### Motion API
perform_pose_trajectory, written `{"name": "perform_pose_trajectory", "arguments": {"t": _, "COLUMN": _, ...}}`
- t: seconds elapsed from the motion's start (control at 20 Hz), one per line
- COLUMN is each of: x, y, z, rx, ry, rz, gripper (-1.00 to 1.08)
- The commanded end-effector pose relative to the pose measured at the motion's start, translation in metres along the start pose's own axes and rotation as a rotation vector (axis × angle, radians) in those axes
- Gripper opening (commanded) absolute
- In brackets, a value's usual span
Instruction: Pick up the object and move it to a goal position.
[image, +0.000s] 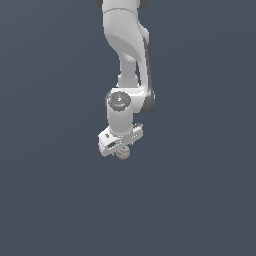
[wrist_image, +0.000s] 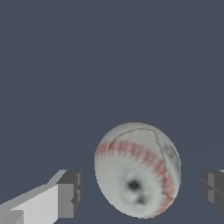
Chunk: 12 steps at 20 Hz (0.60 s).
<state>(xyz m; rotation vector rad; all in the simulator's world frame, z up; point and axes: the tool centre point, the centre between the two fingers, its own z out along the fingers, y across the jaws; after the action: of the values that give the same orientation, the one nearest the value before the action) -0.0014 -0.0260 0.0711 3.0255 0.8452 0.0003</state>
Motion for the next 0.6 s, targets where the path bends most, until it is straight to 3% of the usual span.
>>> {"name": "perform_pose_trajectory", "arguments": {"t": 0.0, "x": 0.0, "y": 0.0, "z": 0.013, "rx": 0.0, "ry": 0.0, "rz": -0.001, "gripper": 1.0}}
{"name": "perform_pose_trajectory", "arguments": {"t": 0.3, "x": 0.0, "y": 0.0, "z": 0.023, "rx": 0.0, "ry": 0.0, "rz": -0.002, "gripper": 1.0}}
{"name": "perform_pose_trajectory", "arguments": {"t": 0.35, "x": 0.0, "y": 0.0, "z": 0.023, "rx": 0.0, "ry": 0.0, "rz": -0.002, "gripper": -1.0}}
{"name": "perform_pose_trajectory", "arguments": {"t": 0.55, "x": 0.0, "y": 0.0, "z": 0.023, "rx": 0.0, "ry": 0.0, "rz": -0.002, "gripper": -1.0}}
